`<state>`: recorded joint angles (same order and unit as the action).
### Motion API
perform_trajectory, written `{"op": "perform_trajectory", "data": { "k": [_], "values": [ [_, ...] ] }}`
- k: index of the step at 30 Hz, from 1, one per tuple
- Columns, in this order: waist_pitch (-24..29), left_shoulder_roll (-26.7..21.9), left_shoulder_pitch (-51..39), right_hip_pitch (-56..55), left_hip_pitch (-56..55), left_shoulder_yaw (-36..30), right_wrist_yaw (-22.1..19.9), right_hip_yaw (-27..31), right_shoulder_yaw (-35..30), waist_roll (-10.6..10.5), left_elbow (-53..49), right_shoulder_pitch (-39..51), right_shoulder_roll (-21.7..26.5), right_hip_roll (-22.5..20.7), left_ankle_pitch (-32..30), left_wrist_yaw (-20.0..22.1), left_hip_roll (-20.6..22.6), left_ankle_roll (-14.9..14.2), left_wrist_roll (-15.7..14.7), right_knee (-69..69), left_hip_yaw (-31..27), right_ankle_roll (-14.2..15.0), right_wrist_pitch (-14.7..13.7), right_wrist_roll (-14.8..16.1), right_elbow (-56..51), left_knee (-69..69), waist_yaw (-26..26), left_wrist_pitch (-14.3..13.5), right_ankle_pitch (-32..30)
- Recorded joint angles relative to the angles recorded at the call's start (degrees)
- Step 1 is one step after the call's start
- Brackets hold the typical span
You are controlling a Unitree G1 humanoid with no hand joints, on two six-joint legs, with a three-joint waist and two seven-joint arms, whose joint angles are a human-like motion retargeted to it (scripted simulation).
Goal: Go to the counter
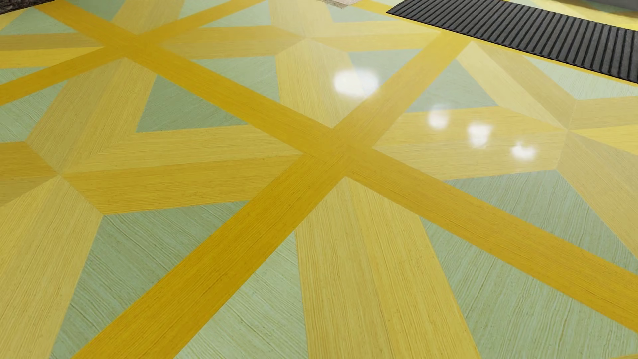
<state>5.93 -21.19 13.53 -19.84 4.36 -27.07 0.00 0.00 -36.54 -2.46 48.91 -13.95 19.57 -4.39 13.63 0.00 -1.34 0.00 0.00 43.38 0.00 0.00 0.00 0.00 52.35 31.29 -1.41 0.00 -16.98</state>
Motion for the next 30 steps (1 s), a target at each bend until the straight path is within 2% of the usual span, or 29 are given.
{"op": "perform_trajectory", "data": {
  "k": [1, 2, 3, 4, 6, 7, 8, 9, 10, 12, 14, 16, 17, 18, 19, 20, 21, 22, 24, 26, 27, 30],
  "values": [
    [-0.41, -0.56, -0.63, -1.50, 2.96, 1.63, 0.00, 0.00, -0.86, -0.32, -2.82, -0.95, 0.43, -0.25, 1.03, 0.00, -0.22, 0.00, 0.00, -9.92, 0.00, 0.00, 0.00, 0.00, 0.55, -1.11, -1.44, 0.00, 7.00],
    [-0.84, -1.13, -1.17, -2.60, 5.41, 3.26, 0.00, 0.00, -1.80, -0.65, -4.85, -1.85, 0.82, -0.59, 2.12, 0.00, -0.64, 0.00, 0.00, -15.11, 0.00, 0.00, 0.00, 0.00, 1.02, -1.20, -2.45, 0.00, 18.12],
    [-1.13, -1.57, -1.26, -3.73, 7.52, 4.63, 0.00, 0.00, -2.83, -1.07, -6.02, -2.87, 1.42, -1.01, 2.54, 0.00, -0.98, 0.00, 0.00, -16.07, 0.00, 0.00, 0.00, 0.00, 0.77, -0.39, -3.15, 0.00, 22.80],
    [-1.39, -1.58, -0.67, -4.57, 8.99, 6.14, 0.00, 0.00, -3.68, -1.53, -6.36, -3.89, 1.97, -1.75, 1.21, 0.00, -1.25, 0.00, 0.00, -14.64, 0.00, 0.00, 0.00, 0.00, 0.43, 1.70, -3.70, 0.00, 18.40],
    [-2.22, -0.79, 1.46, -3.39, 6.31, 8.20, 0.00, 0.00, -3.72, -3.39, -4.70, -5.52, 2.07, -5.24, -9.76, 0.00, -3.93, 0.00, 0.00, -9.53, 0.00, 0.00, 0.00, 0.00, 1.07, 15.75, -2.76, 0.00, 7.32],
    [-2.31, -0.41, 2.10, -1.21, 0.83, 7.47, 0.00, 0.00, -4.11, -4.12, -2.50, -5.48, 2.05, -7.11, -14.14, 0.00, -5.33, 0.00, 0.00, -7.44, 0.00, 0.00, 0.00, 0.00, 1.70, 28.07, -1.09, 0.00, 6.75],
    [-1.57, -0.18, 2.42, 2.92, -5.09, 6.37, 0.00, 0.00, -4.14, -4.80, -0.68, -5.01, 2.24, -8.34, -11.45, 0.00, -6.20, 0.00, 0.00, -7.23, 0.00, 0.00, 0.00, 0.00, 1.54, 38.27, 0.72, 0.00, 9.44],
    [-0.46, 0.12, 2.42, 8.44, -10.64, 4.77, 0.00, 0.00, -3.91, -5.15, 0.72, -4.13, 2.45, -8.72, -5.57, 0.00, -6.48, 0.00, 0.00, -9.02, 0.00, 0.00, 0.00, 0.00, 1.03, 42.65, 2.55, 0.00, 13.31],
    [0.19, 0.35, 2.64, 13.74, -15.31, 2.73, 0.00, 0.00, -3.65, -4.51, 1.92, -2.64, 2.51, -8.25, -1.78, 0.00, -5.86, 0.00, 0.00, -11.09, 0.00, 0.00, 0.00, 0.00, 1.33, 40.51, 5.28, 0.00, 17.08],
    [0.49, 0.13, 4.65, 22.88, -21.65, 1.71, 0.00, 0.00, -2.33, -2.83, 2.57, 0.24, 3.32, -7.13, -0.24, 0.00, -4.94, 0.00, 0.00, -14.75, 0.00, 0.00, 0.00, 0.00, -0.58, 24.16, 11.05, 0.00, 24.97],
    [-0.70, -0.58, 6.92, 29.40, -26.42, 3.01, 0.00, 0.00, 1.49, -0.92, 2.35, 2.85, 3.68, -5.97, -3.95, 0.00, -4.93, 0.00, 0.00, -17.86, 0.00, 0.00, 0.00, 0.00, -3.46, 4.51, 14.58, 0.00, 32.69],
    [-2.27, -0.94, 8.70, 33.93, -30.54, 4.42, 0.00, 0.00, 4.03, 1.02, 3.03, 4.65, 4.32, -4.78, -6.52, 0.00, -6.30, 0.00, 0.00, -17.22, 0.00, 0.00, 0.00, 0.00, -5.85, -0.59, 17.87, 0.00, 36.87],
    [-2.44, -1.31, 9.48, 35.64, -31.55, 4.39, 0.00, 0.00, 4.76, 2.31, 3.66, 4.82, 4.25, -4.20, -8.29, 0.00, -6.54, 0.00, 0.00, -14.02, 0.00, 0.00, 0.00, 0.00, -6.61, 3.22, 19.73, 0.00, 36.35],
    [-2.33, -1.32, 9.91, 35.75, -32.23, 5.24, 0.00, 0.00, 7.16, 3.93, 4.62, 4.43, 3.79, -3.08, -10.37, 0.00, -5.52, 0.00, 0.00, -7.45, 0.00, 0.00, 0.00, 0.00, -7.85, 8.92, 21.04, 0.00, 31.26],
    [-2.14, -1.14, 9.62, 33.18, -31.56, 5.24, 0.00, 0.00, 7.13, 5.60, 6.33, 4.22, 2.81, -2.02, -9.97, 0.00, -4.63, 0.00, 0.00, 2.81, 0.00, 0.00, 0.00, 0.00, -7.07, 13.73, 21.27, 0.00, 21.13],
    [-1.62, -0.90, 8.78, 28.80, -29.15, 4.14, 0.00, 0.00, 4.86, 6.37, 8.14, 4.08, 1.86, -1.42, -7.60, 0.00, -4.36, 0.00, 0.00, 14.12, 0.00, 0.00, 0.00, 0.00, -5.46, 16.21, 20.00, 0.00, 11.23],
    [-1.16, -0.23, 8.06, 23.20, -25.98, 3.80, 0.00, 0.00, 2.99, 6.35, 8.98, 4.19, 1.37, -0.77, -5.39, 0.00, -4.49, 0.00, 0.00, 22.60, 0.00, 0.00, 0.00, 0.00, -4.83, 16.52, 17.56, 0.00, 5.95],
    [-0.75, 0.51, 7.60, 17.33, -21.51, 3.43, 0.00, 0.00, 1.32, 5.65, 8.77, 3.93, 0.83, -0.56, -4.09, 0.00, -5.39, 0.00, 0.00, 26.27, 0.00, 0.00, 0.00, 0.00, -4.15, 14.89, 14.95, 0.00, 4.41],
    [-0.56, 1.03, 7.53, 5.31, -11.15, 2.26, 0.00, 0.00, 0.94, 3.55, 5.10, 2.20, -0.63, -0.85, -1.24, 0.00, -7.40, 0.00, 0.00, 20.70, 0.00, 0.00, 0.00, 0.00, -1.61, 8.99, 9.10, 0.00, 3.41],
    [-0.91, 0.46, 7.86, -4.28, -1.17, 1.91, 0.00, 0.00, -0.75, 1.49, -0.49, -0.81, -0.30, -0.29, 2.62, 0.00, -8.71, 0.00, 0.00, 6.72, 0.00, 0.00, 0.00, 0.00, -0.76, 3.63, 2.39, 0.00, 1.81],
    [-1.07, -0.36, 7.64, -8.05, 3.12, 2.05, 0.00, 0.00, -0.80, 1.19, -3.28, -2.38, 0.35, 0.55, 4.20, 0.00, -8.89, 0.00, 0.00, -0.72, 0.00, 0.00, 0.00, 0.00, -0.84, 1.94, -1.15, 0.00, 4.53],
    [-1.62, -3.10, 4.42, -14.85, 12.26, 1.24, 0.00, 0.00, -0.81, 0.48, -6.19, -6.93, 1.94, 5.56, 5.77, 0.00, -9.29, 0.00, 0.00, -14.48, 0.00, 0.00, 0.00, 0.00, 1.93, 0.93, -11.31, 0.00, 25.61]
  ]
}}
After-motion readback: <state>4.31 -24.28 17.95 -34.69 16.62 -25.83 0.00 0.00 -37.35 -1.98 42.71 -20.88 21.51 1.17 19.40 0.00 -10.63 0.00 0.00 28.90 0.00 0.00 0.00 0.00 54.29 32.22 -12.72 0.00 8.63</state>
